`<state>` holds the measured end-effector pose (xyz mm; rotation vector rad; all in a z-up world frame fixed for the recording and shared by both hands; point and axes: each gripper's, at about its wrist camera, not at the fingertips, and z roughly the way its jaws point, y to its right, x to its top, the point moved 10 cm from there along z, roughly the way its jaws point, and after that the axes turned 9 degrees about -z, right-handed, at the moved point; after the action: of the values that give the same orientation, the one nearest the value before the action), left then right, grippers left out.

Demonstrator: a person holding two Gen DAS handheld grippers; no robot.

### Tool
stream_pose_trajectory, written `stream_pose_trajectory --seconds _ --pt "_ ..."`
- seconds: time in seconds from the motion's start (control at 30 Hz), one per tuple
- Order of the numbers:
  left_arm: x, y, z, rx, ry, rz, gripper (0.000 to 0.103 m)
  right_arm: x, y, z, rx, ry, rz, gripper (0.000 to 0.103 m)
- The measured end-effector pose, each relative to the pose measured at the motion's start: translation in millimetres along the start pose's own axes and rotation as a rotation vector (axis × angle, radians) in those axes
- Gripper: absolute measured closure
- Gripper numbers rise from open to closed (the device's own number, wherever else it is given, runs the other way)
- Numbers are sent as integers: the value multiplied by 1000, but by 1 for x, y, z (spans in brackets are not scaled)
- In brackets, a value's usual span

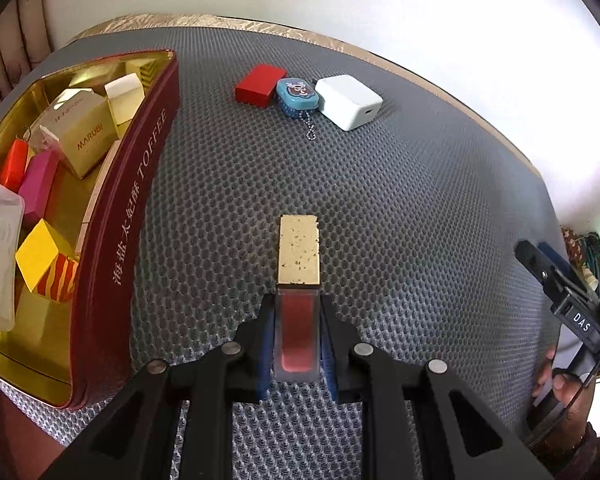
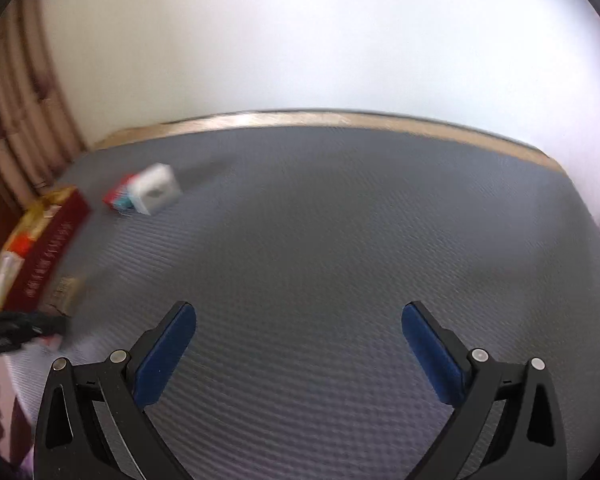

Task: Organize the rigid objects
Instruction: 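Hold the lip gloss in the left gripper while the right gripper grasps the white charger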

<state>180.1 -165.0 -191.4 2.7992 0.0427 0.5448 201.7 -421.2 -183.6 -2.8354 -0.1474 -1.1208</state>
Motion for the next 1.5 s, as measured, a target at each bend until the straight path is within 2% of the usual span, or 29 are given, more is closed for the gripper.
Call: stream_pose_trajectory --seconds 0.1,0.27,0.4,0.7,0.83,0.9,0.97,1.0,1.03,1.17,1.27,1.5 --pt "0 -2 -3 -15 -4 -8 82 33 -45 15 78 26 -119 0" --pt "-2 -4 -12 -36 -11 -23 82 77 -100 58 125 18 -324 0" --pt "0 -6 -9 -45 -13 -36 82 94 -116 88 143 3 -391 0" --pt "4 -12 -3 -68 -28 -63 82 111 -127 119 175 -28 -467 0" --pt "7 -13 -1 -71 -29 -64 82 108 -124 126 178 -44 -473 1" --pt "7 -13 0 -70 -27 -64 82 106 -127 131 206 -57 -462 12" --pt "7 -14 1 -68 -24 -59 82 101 -129 139 221 -87 -463 44" --pt "8 -14 2 -68 -23 -59 82 100 -130 141 229 -90 -458 46" --pt "8 -14 2 -67 -23 -58 82 101 -130 140 233 -84 -450 57" --pt "8 -13 3 -56 -15 -45 82 94 -124 132 208 -91 -431 57" --pt "8 -11 2 -56 -10 -41 82 79 -107 112 176 -88 -384 57" --pt "4 -10 1 -52 16 -9 82 11 -63 48 91 -84 -214 57"
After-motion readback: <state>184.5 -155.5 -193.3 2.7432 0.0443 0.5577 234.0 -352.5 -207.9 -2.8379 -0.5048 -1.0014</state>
